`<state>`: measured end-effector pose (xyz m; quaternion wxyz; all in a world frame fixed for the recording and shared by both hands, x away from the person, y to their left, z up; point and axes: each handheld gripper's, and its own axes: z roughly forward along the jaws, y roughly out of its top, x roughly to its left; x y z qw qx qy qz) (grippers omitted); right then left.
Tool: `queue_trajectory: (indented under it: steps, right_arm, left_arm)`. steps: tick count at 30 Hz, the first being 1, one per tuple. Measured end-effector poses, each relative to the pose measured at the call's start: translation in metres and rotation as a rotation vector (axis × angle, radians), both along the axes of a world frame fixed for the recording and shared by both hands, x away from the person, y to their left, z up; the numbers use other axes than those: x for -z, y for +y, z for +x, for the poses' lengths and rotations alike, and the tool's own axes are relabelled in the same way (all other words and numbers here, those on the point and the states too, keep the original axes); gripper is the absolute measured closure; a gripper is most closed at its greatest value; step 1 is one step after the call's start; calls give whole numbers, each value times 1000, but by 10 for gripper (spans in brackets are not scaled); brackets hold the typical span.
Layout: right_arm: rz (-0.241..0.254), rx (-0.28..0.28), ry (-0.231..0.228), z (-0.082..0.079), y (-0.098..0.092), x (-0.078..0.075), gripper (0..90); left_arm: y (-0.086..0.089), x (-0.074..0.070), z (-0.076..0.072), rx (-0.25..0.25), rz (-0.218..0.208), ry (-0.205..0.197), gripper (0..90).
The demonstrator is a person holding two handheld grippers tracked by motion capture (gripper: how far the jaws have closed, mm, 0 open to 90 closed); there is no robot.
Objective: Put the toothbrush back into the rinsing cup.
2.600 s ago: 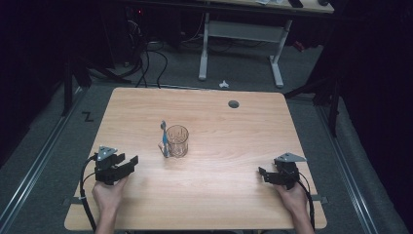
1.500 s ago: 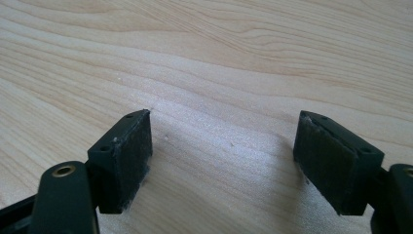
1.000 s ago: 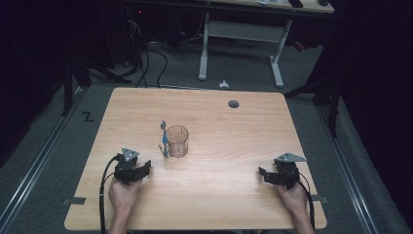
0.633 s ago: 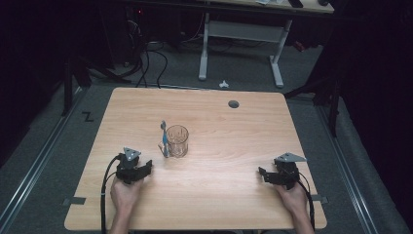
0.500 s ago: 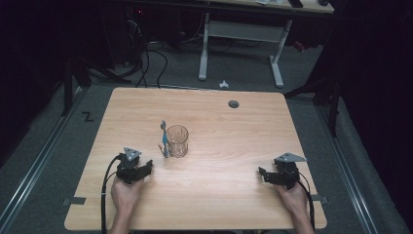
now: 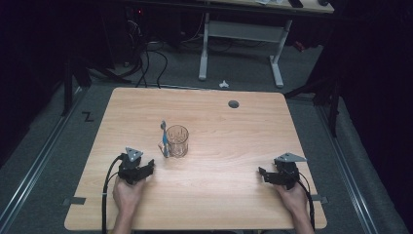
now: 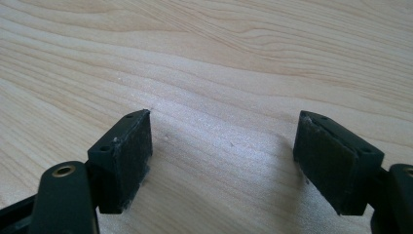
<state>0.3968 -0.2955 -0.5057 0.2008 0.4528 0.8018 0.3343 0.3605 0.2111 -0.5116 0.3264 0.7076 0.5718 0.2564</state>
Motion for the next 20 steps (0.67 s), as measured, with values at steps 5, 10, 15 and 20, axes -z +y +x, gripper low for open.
queue_trajectory:
  steps: [5,10,15,20]
  right_arm:
    - [0,0,0,0,0,0,221]
    - [0,0,0,0,0,0,221]
    - [1,0,0,0,0,0,221]
    - [1,0,1,0,0,0,221]
  left_arm:
    - [-1,0,0,-1,1,2,358]
    - [-2,0,0,-6,1,5,344]
    - [-2,0,0,-5,0,5,341]
    - [-2,0,0,-4,-2,5,340]
